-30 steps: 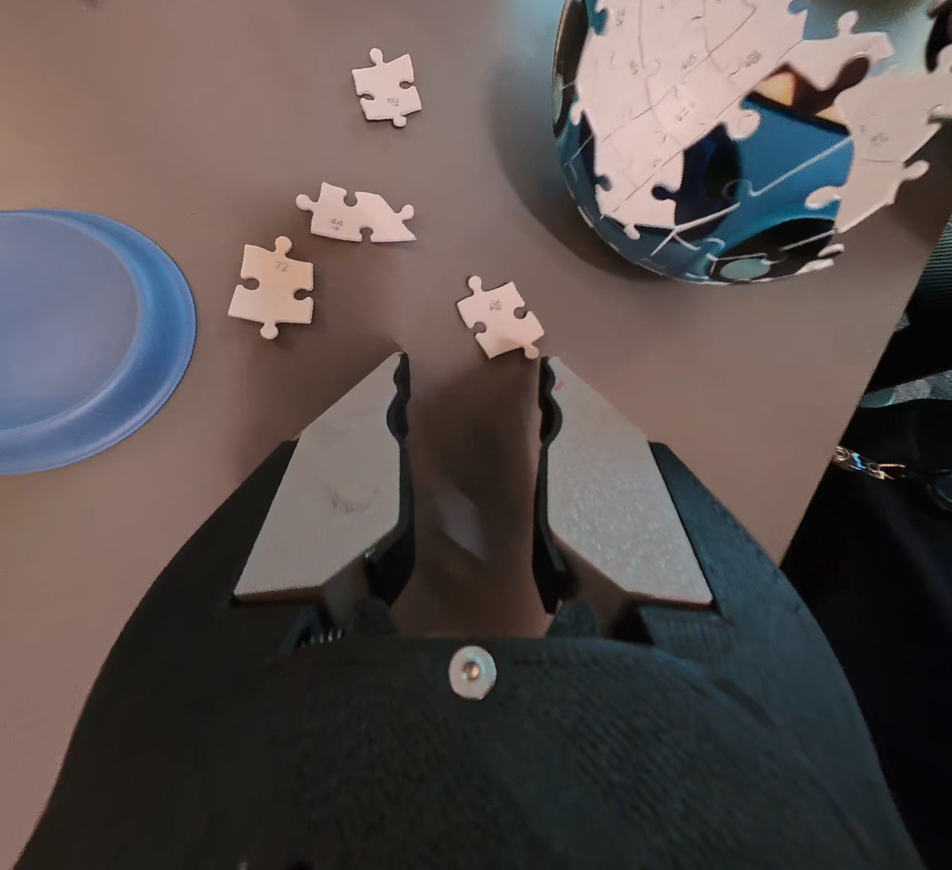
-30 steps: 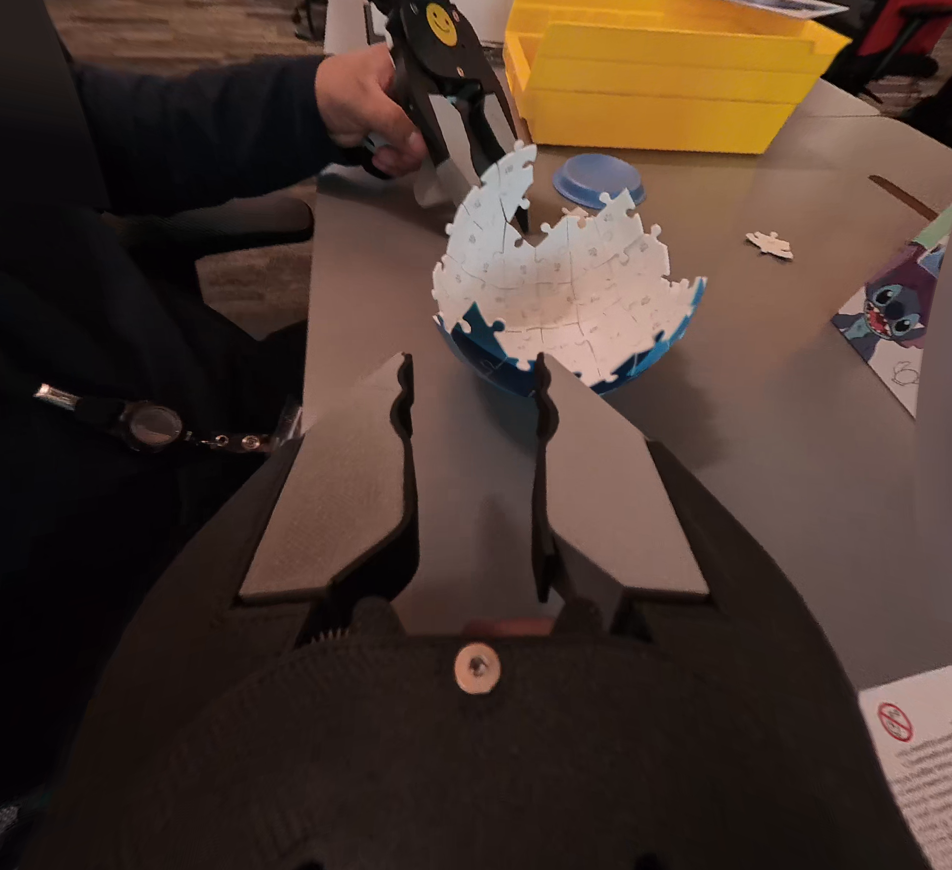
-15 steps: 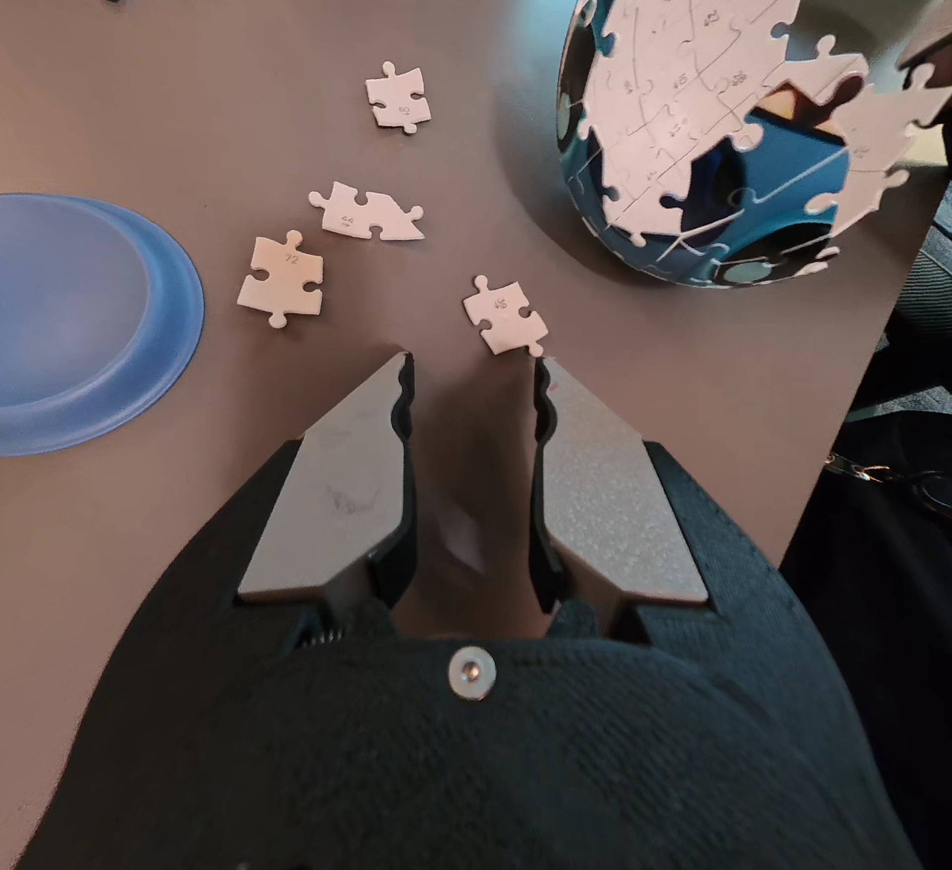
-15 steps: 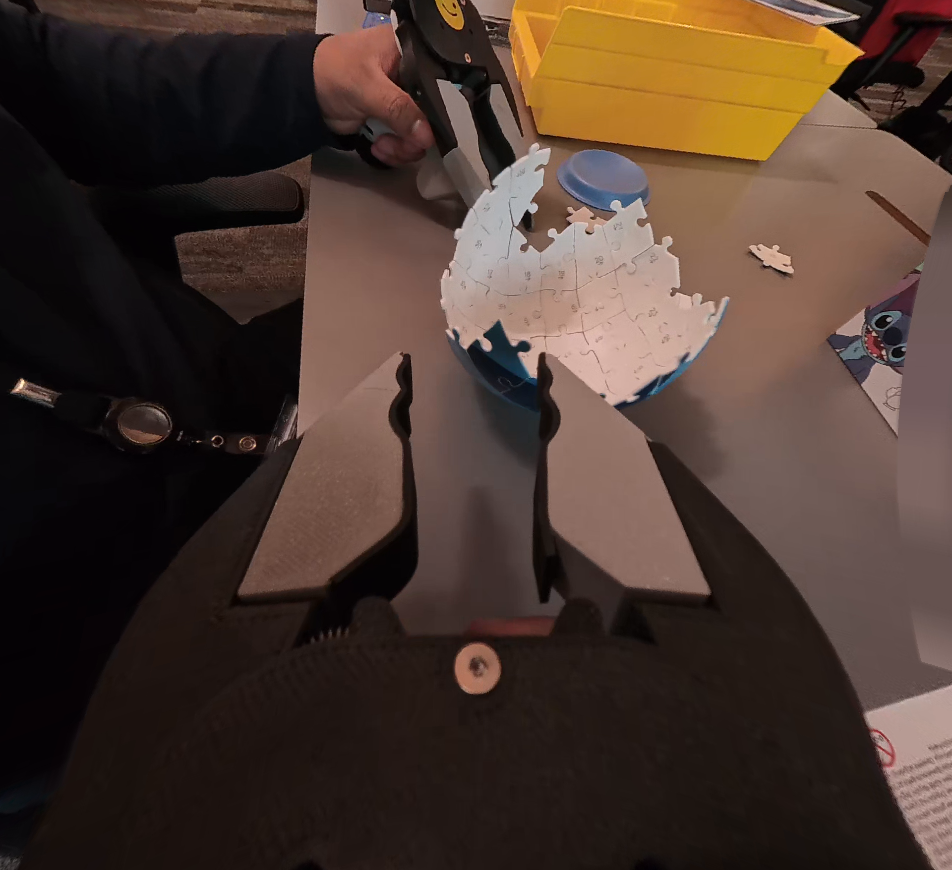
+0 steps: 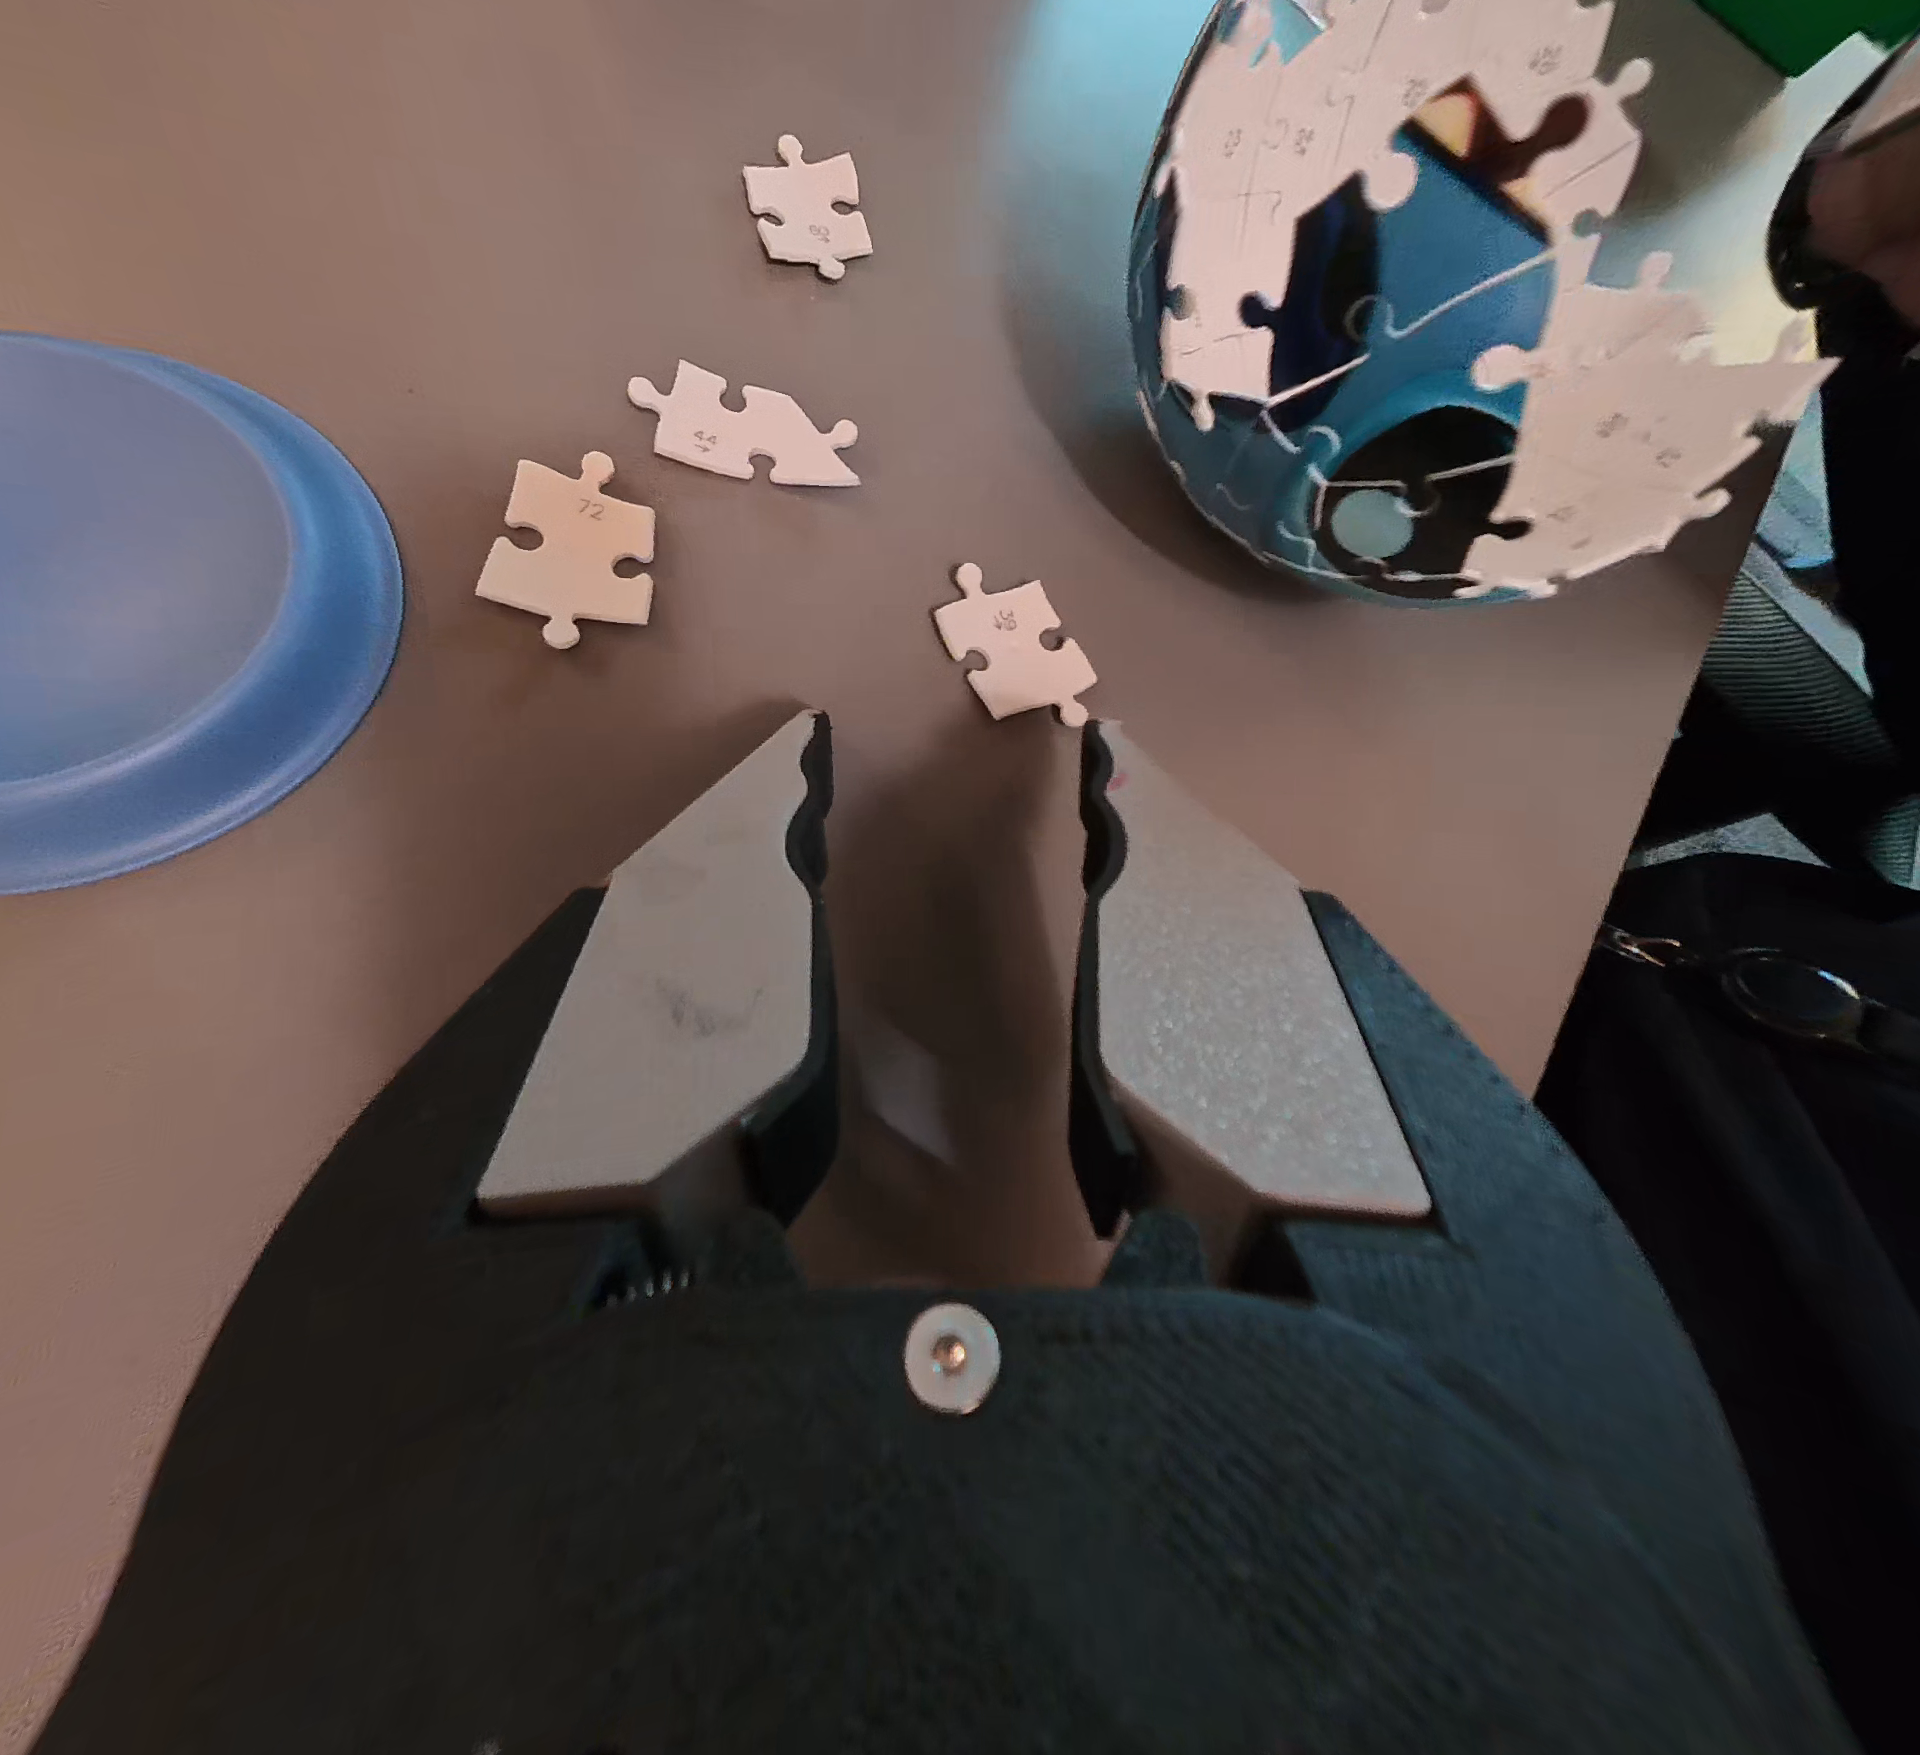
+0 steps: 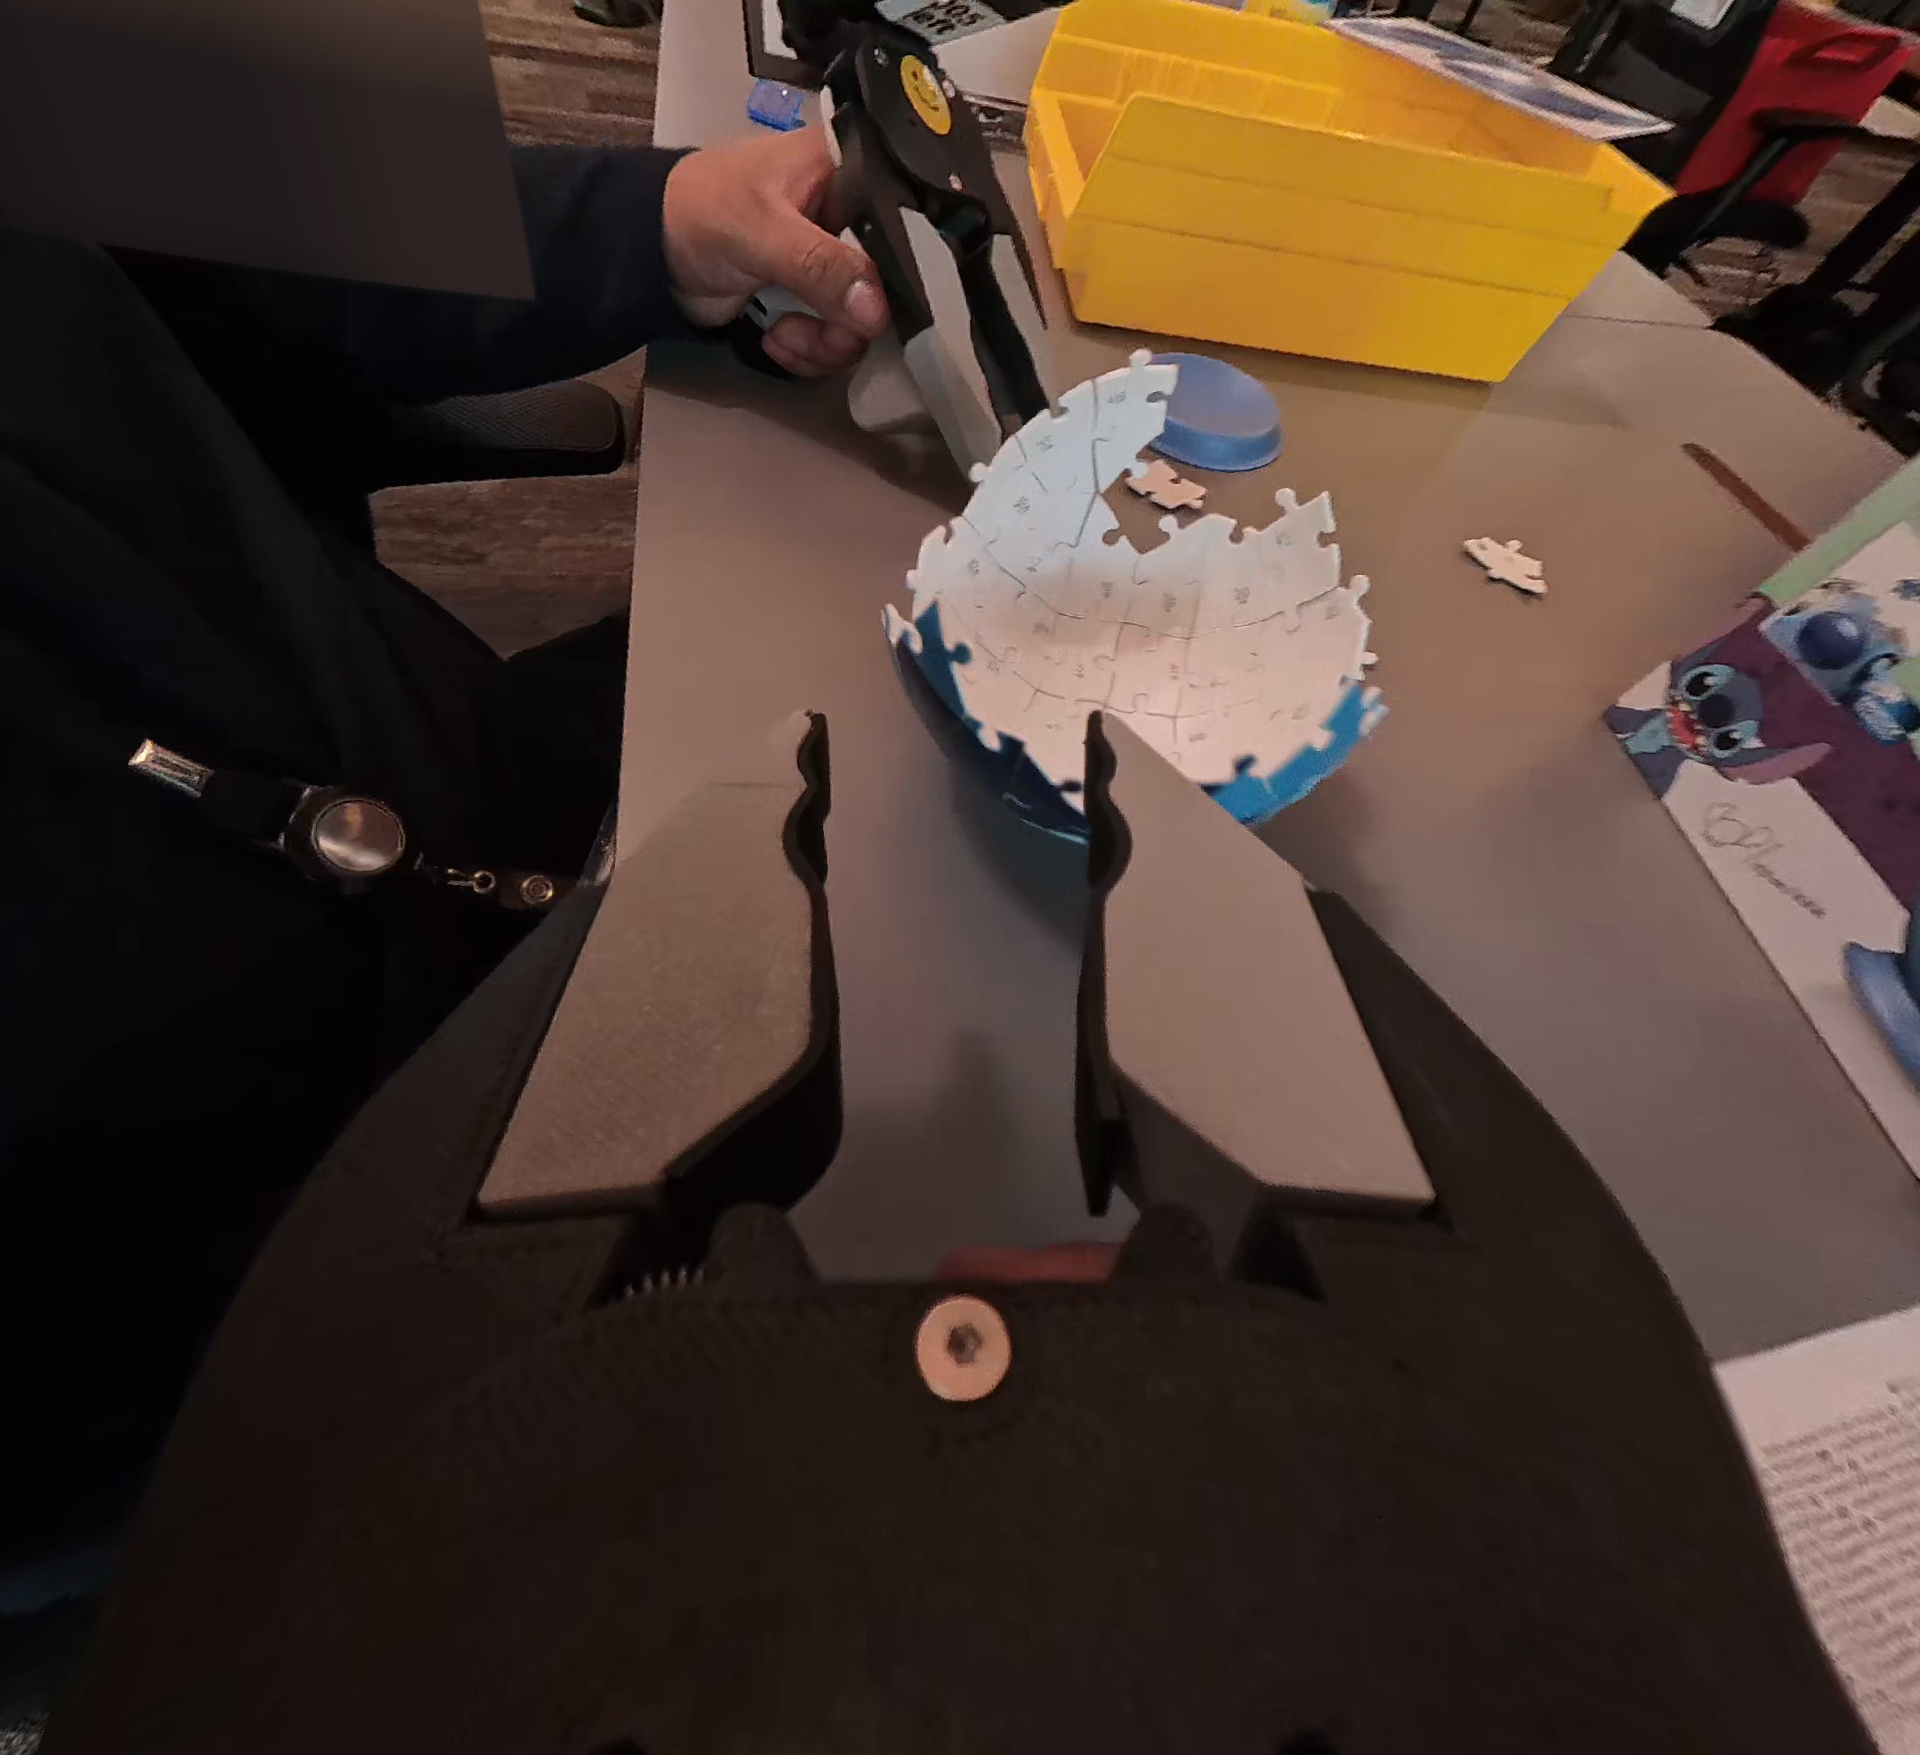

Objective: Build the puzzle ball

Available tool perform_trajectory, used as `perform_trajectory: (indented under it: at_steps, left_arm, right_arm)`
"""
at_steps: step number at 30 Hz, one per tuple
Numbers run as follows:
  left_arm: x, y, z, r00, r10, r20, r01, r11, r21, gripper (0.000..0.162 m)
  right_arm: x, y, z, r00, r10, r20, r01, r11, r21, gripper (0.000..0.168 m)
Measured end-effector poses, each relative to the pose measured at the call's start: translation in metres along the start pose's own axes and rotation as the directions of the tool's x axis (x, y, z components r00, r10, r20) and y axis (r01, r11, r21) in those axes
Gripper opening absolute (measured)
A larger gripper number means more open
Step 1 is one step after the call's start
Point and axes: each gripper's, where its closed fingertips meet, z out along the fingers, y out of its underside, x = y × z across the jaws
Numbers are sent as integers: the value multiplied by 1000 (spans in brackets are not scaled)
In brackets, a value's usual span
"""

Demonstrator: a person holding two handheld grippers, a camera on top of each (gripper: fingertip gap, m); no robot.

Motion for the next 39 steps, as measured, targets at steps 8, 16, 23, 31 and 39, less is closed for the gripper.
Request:
perform_trajectory:
  at_steps: [8, 16, 23, 31, 39]
  left_arm:
    - [-6, -27, -24, 999, -33, 3, 31, 972, 233, 47]
    - [-21, -47, -55, 990, -25, 136, -36, 902, 430, 46]
    - [-25, -66, -105, 884, 8, 467, -310, 758, 573, 42]
    - [-35, -55, -74, 895, 39, 444, -259, 856, 448, 53]
    - [-29, -53, -63, 902, 99, 420, -281, 873, 399, 51]
  right_arm:
    - [68, 16, -25, 969, 226, -95, -212, 967, 143, 66]
    - [142, 31, -18, 925, 299, -235, -271, 951, 148, 80]
    - [168, 41, -24, 863, 383, -330, -347, 923, 165, 85]
    - [173, 63, -23, 831, 237, -504, -274, 962, 0, 75]
    - [172, 75, -12, 833, 258, -490, -320, 946, -47, 74]
